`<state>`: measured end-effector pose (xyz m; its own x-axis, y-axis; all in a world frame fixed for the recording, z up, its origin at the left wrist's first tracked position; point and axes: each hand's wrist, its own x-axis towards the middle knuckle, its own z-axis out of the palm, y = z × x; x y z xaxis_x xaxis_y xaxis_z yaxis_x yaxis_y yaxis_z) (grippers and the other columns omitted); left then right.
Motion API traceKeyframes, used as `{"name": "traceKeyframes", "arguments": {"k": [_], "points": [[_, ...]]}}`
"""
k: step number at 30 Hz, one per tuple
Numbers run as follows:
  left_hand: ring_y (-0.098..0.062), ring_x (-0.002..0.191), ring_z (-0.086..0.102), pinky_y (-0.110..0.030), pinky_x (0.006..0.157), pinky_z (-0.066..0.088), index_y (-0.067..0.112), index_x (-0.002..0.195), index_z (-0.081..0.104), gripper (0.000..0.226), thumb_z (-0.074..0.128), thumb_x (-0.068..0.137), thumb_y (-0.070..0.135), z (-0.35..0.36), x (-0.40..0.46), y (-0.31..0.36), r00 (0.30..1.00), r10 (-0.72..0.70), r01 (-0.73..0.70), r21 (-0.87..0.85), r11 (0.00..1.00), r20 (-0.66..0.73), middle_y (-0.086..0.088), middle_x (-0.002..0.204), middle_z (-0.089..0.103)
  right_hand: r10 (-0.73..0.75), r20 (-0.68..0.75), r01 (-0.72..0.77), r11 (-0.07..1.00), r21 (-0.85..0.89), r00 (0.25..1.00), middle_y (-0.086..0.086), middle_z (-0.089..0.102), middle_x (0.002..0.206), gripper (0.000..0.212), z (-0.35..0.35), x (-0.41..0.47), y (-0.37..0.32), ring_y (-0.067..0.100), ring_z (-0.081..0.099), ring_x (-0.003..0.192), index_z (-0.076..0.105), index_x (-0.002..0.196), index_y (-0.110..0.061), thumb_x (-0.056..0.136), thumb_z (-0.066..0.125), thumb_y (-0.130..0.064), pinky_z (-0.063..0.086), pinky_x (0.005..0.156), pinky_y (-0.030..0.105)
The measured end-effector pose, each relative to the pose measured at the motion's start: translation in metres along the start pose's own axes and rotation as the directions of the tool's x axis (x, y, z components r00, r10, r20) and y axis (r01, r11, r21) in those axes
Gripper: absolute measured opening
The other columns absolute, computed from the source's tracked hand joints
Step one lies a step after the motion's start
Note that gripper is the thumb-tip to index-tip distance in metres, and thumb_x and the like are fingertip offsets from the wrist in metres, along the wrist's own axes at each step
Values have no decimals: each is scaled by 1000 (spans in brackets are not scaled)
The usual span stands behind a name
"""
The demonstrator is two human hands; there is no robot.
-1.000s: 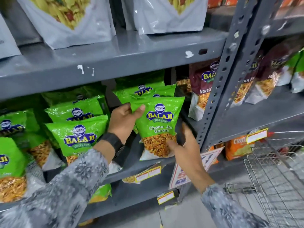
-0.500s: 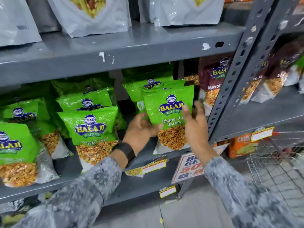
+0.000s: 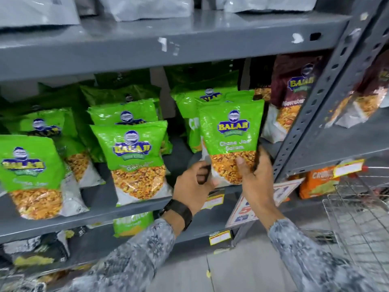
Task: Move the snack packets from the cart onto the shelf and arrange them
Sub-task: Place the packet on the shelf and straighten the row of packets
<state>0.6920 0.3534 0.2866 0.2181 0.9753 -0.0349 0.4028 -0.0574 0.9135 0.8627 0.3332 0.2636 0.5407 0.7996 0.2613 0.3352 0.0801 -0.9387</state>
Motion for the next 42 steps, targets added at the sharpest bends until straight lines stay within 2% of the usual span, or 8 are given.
{"name": "traceKeyframes", "arguments": {"k": [4,8,14,22,25,28,34,42], "points": [[-3,79,68,-15,75,53,30,111,69,26,72,85,32,-74,-41,17,926,229,-240,-1,971,-299,14,89,74,-291,-164,289,957,-38,943,-4,56,133,46,31,-48,-36,21,57,127,51,142,-23,98,63,-31,45,107,34],[-20,87,64,-41,81,56,25,115,64,26,65,90,26,-180,-26,31,698,414,-263,328,907,-585,2,103,65,-157,367,225,963,-150,917,-7,58,106,29,95,-76,-59,17,59,105,69,118,-20,90,72,-28,52,93,41],[-20,90,65,-27,84,50,17,113,73,27,70,89,29,-231,33,23,948,3,56,176,983,-319,-14,113,75,17,472,169,922,-348,882,-5,40,52,40,126,-82,-45,18,38,56,43,60,-22,81,75,-34,32,48,23],[-18,87,64,-35,88,59,12,129,60,48,76,84,17,-227,25,12,883,56,-110,-89,990,-466,1,98,67,110,460,57,940,-335,881,-9,71,82,9,129,-82,-49,14,67,83,70,82,-27,81,71,-18,47,67,31],[-6,100,61,-12,81,51,21,149,35,83,80,80,18,-205,-6,-21,881,61,-139,-134,981,-470,14,112,57,106,344,-123,992,27,933,-22,69,93,45,130,-49,-82,-10,64,82,73,109,-42,79,75,-8,45,72,5],[0,93,62,-9,67,52,22,151,26,95,83,76,15,-184,-29,-64,962,-56,17,-145,989,-268,13,111,58,122,326,-217,936,276,938,-13,67,76,25,143,-2,-128,-10,58,52,71,112,-24,88,77,-22,41,51,4],[-21,95,65,-33,81,52,19,139,42,78,84,74,32,-171,-36,-106,960,-145,185,155,970,-239,-1,103,67,118,331,-173,975,143,936,-12,52,55,26,164,42,-154,7,39,52,63,67,-22,88,78,-20,30,51,24],[-18,102,68,-40,95,57,27,136,50,65,81,80,18,-197,-60,-102,981,-56,56,0,998,-184,3,110,69,-68,42,58,979,194,997,-8,69,90,22,155,-23,-127,-9,61,78,71,111,-19,93,72,-32,45,73,9]]}}
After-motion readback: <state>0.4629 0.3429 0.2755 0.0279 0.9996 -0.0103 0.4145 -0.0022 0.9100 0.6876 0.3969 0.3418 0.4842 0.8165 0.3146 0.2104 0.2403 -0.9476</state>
